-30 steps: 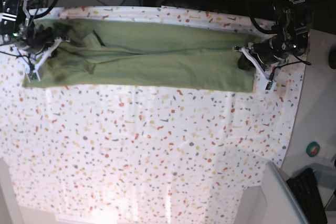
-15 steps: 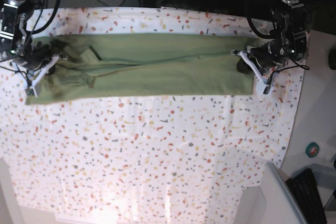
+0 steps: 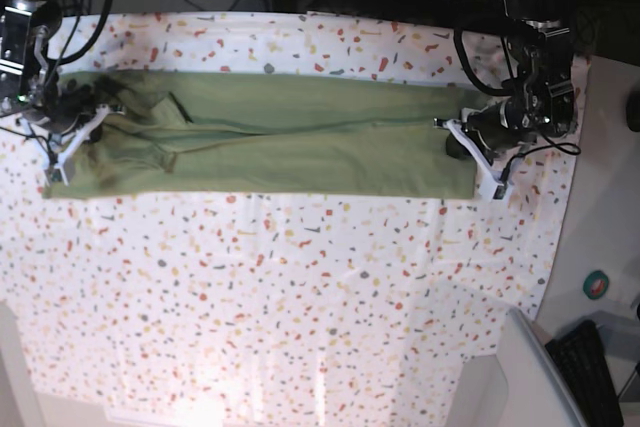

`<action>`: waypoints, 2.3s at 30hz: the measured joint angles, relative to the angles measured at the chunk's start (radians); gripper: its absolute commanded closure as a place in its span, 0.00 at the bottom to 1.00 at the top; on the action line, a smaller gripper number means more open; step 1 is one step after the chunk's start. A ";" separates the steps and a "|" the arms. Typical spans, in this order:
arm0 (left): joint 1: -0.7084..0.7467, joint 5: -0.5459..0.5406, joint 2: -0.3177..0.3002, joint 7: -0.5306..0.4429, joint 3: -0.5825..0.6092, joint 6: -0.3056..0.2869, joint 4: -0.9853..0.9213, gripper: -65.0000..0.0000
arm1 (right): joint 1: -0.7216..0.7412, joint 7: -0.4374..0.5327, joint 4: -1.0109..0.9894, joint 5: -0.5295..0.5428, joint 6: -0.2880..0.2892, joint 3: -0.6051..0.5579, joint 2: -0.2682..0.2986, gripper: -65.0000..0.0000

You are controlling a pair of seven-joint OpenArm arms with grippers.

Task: Layout the t-shirt on the table in an organized manner, then fold the t-shirt properly
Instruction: 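Grasp the hem end of the folded strip with the left gripper, then fold the hem end with the left gripper toward the right gripper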

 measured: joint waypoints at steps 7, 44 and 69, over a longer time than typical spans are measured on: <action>0.011 0.001 0.000 0.019 -0.007 0.004 0.076 1.00 | -0.002 -0.016 0.021 -0.006 0.000 0.000 -0.002 1.00; 0.075 -0.157 0.014 0.003 -0.275 -0.165 0.003 0.00 | -0.093 -0.093 0.334 -0.011 -0.003 0.109 -0.067 1.00; 0.015 -0.165 0.003 -0.003 -0.201 -0.168 -0.106 1.00 | -0.107 -0.091 0.334 -0.012 -0.003 0.109 -0.068 1.00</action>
